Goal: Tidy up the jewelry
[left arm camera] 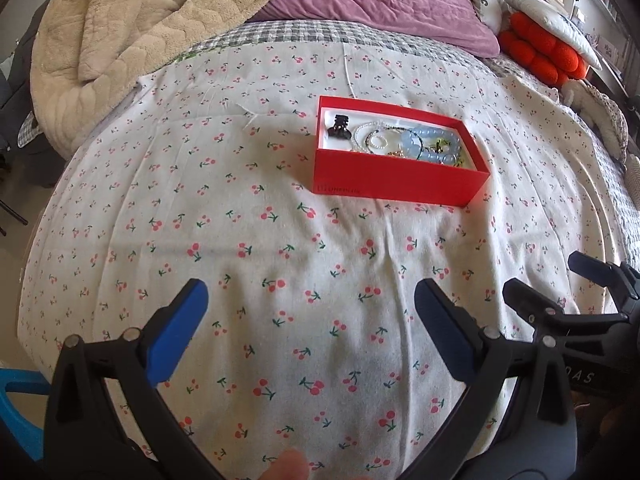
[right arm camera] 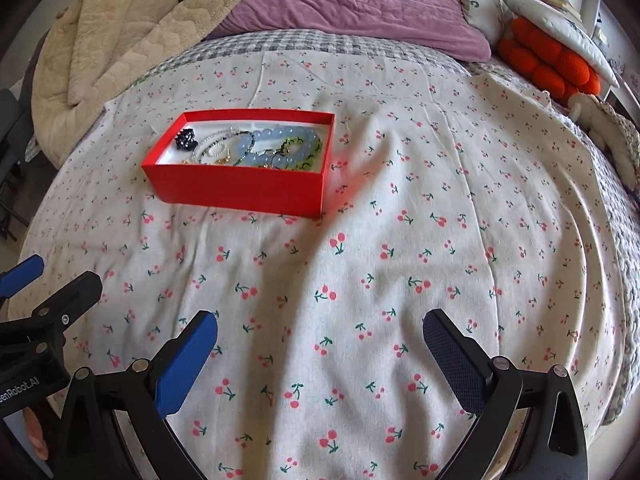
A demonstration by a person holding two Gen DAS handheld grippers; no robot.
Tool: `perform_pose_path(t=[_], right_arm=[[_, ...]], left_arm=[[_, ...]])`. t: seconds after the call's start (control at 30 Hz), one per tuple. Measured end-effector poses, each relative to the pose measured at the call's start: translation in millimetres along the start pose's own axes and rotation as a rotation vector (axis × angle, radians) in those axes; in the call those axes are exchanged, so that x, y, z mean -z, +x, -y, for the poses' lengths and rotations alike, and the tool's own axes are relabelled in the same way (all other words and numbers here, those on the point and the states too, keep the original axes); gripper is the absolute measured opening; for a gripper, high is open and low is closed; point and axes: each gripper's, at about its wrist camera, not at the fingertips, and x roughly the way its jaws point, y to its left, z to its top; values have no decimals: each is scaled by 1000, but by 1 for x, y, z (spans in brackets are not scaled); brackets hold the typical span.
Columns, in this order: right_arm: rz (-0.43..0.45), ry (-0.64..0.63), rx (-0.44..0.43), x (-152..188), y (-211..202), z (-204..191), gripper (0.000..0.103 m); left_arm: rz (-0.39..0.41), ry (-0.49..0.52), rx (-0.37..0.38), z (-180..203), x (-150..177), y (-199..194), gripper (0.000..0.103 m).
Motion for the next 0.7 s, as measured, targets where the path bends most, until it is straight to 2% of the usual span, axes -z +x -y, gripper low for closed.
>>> perform_pose_path(t=[0.7], right_arm=[[-12, 5, -3, -9, 10, 1, 103]], left_arm=[[-39, 11, -23, 7, 2, 19, 102]])
